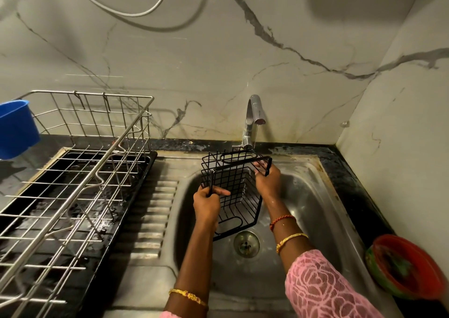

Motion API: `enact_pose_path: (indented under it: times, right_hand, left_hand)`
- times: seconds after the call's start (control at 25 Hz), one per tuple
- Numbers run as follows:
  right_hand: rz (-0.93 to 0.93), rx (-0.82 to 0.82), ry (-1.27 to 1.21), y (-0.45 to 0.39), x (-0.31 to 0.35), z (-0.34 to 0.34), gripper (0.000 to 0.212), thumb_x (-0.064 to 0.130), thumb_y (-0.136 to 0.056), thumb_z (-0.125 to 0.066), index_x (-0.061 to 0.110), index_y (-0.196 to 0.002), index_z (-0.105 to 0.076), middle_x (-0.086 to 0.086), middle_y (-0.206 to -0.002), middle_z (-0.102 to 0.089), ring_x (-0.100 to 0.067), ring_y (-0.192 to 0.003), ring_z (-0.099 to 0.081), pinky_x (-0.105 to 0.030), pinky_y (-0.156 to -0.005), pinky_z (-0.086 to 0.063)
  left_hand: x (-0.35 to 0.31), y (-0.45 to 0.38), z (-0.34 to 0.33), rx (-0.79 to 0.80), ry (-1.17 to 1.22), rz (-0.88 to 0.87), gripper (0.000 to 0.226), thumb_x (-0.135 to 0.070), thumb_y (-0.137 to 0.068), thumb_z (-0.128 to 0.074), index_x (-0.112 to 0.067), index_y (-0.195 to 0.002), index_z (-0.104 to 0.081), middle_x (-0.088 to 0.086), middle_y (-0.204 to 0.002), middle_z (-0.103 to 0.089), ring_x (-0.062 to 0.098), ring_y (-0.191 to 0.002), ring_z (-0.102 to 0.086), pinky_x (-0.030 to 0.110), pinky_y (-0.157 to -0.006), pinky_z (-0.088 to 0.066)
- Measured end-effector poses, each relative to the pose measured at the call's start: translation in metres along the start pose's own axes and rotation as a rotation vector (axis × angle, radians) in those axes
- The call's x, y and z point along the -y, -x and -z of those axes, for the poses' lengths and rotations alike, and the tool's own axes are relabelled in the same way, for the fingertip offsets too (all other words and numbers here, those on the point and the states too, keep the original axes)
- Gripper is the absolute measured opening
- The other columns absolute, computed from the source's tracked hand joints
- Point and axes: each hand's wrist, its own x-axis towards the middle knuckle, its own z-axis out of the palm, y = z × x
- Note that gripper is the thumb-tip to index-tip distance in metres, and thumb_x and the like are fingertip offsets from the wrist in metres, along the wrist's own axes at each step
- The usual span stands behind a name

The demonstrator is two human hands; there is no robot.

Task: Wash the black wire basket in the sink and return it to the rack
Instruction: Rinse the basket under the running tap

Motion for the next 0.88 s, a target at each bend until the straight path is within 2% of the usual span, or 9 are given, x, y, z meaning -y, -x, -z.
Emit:
enact_pose_path:
  times: [0.08, 0.16, 0.24, 0.32, 0.36, 0.44, 0.56, 0.76, 0.88]
  right_hand:
    - [-0.015, 0.005, -0.004, 0.000, 0.001, 0.001, 0.034, -0.008, -0.089, -0.048, 0.004, -0.118, -0.059, -0.012, -0.113, -0.063, -0.010, -0.082, -0.054, -0.001, -0.047, -0.040]
    - [-0.037, 0.017, -0.026, 0.002, 0.001, 0.002, 0.035, -0.010, -0.088, -0.046, 0.003, -0.118, -0.058, -0.011, -0.112, -0.063, -0.009, -0.083, -0.054, 0.000, -0.046, -0.040]
    - [-0.066, 0.026, -0.054, 0.004, 0.001, 0.002, 0.036, -0.011, -0.088, -0.045, 0.003, -0.119, -0.057, -0.009, -0.111, -0.063, -0.010, -0.085, -0.055, -0.004, -0.049, -0.043]
    - [-0.096, 0.026, -0.083, 0.006, 0.000, 0.003, 0.037, -0.012, -0.087, -0.045, 0.003, -0.118, -0.057, -0.011, -0.112, -0.063, -0.009, -0.080, -0.056, -0.009, -0.051, -0.045]
    - [-0.109, 0.024, -0.087, 0.007, 0.000, 0.004, 0.036, -0.012, -0.087, -0.045, 0.004, -0.118, -0.056, -0.010, -0.110, -0.064, -0.007, -0.075, -0.056, -0.008, -0.049, -0.044]
    - [-0.123, 0.022, -0.094, 0.009, -0.001, 0.006, 0.035, -0.011, -0.088, -0.046, 0.004, -0.117, -0.056, -0.008, -0.106, -0.063, -0.005, -0.071, -0.054, -0.007, -0.045, -0.043]
    - [-0.128, 0.021, -0.110, 0.013, -0.001, 0.010, 0.032, -0.008, -0.089, -0.047, 0.005, -0.116, -0.056, -0.004, -0.096, -0.060, -0.008, -0.077, -0.054, -0.009, -0.048, -0.044]
    - [-0.126, 0.017, -0.094, 0.017, -0.001, 0.010, 0.032, -0.009, -0.087, -0.049, 0.005, -0.113, -0.059, -0.012, -0.109, -0.064, -0.017, -0.091, -0.058, -0.026, -0.075, -0.052]
    - [-0.120, 0.033, -0.081, 0.015, 0.000, 0.010, 0.031, -0.008, -0.087, -0.050, 0.005, -0.113, -0.059, -0.012, -0.111, -0.063, -0.021, -0.102, -0.059, -0.033, -0.090, -0.050]
  left_hand:
    - [-0.004, 0.006, -0.001, 0.007, 0.002, -0.018, 0.047, 0.019, -0.078, -0.032, -0.009, -0.063, -0.066, 0.016, -0.120, -0.059, -0.012, -0.067, -0.057, -0.001, -0.047, -0.037]
    - [-0.002, 0.010, -0.003, 0.004, 0.019, -0.023, 0.047, 0.020, -0.078, -0.032, -0.009, -0.061, -0.065, 0.016, -0.118, -0.059, -0.017, -0.053, -0.052, -0.002, -0.043, -0.035]
    - [-0.002, 0.013, -0.002, -0.023, 0.026, -0.025, 0.047, 0.019, -0.078, -0.034, -0.011, -0.059, -0.065, 0.015, -0.117, -0.059, -0.010, -0.070, -0.059, 0.004, -0.052, -0.042]
    - [-0.002, 0.016, -0.002, -0.053, 0.017, -0.020, 0.047, 0.018, -0.077, -0.035, -0.013, -0.058, -0.065, 0.013, -0.114, -0.061, 0.012, -0.100, -0.059, 0.019, -0.078, -0.044]
    - [-0.002, 0.018, -0.003, -0.060, 0.005, -0.011, 0.047, 0.018, -0.077, -0.035, -0.013, -0.058, -0.065, 0.012, -0.113, -0.061, 0.019, -0.108, -0.056, 0.024, -0.085, -0.041]
    - [-0.004, 0.023, -0.003, -0.067, -0.030, -0.009, 0.046, 0.016, -0.078, -0.036, -0.013, -0.060, -0.066, 0.009, -0.117, -0.059, 0.017, -0.105, -0.055, 0.017, -0.078, -0.042]
    - [-0.008, 0.034, -0.002, -0.056, -0.049, -0.016, 0.043, 0.017, -0.080, -0.035, -0.009, -0.064, -0.066, 0.009, -0.123, -0.056, 0.003, -0.075, -0.050, 0.001, -0.044, -0.036]
    - [-0.006, 0.044, 0.000, -0.040, -0.004, -0.007, 0.042, 0.017, -0.082, -0.036, -0.008, -0.066, -0.066, 0.009, -0.128, -0.053, -0.014, -0.058, -0.053, -0.001, -0.039, -0.034]
    - [-0.005, 0.046, 0.000, -0.050, -0.014, -0.010, 0.043, 0.017, -0.082, -0.036, -0.009, -0.066, -0.066, 0.007, -0.125, -0.054, 0.000, -0.063, -0.049, 0.000, -0.040, -0.036]
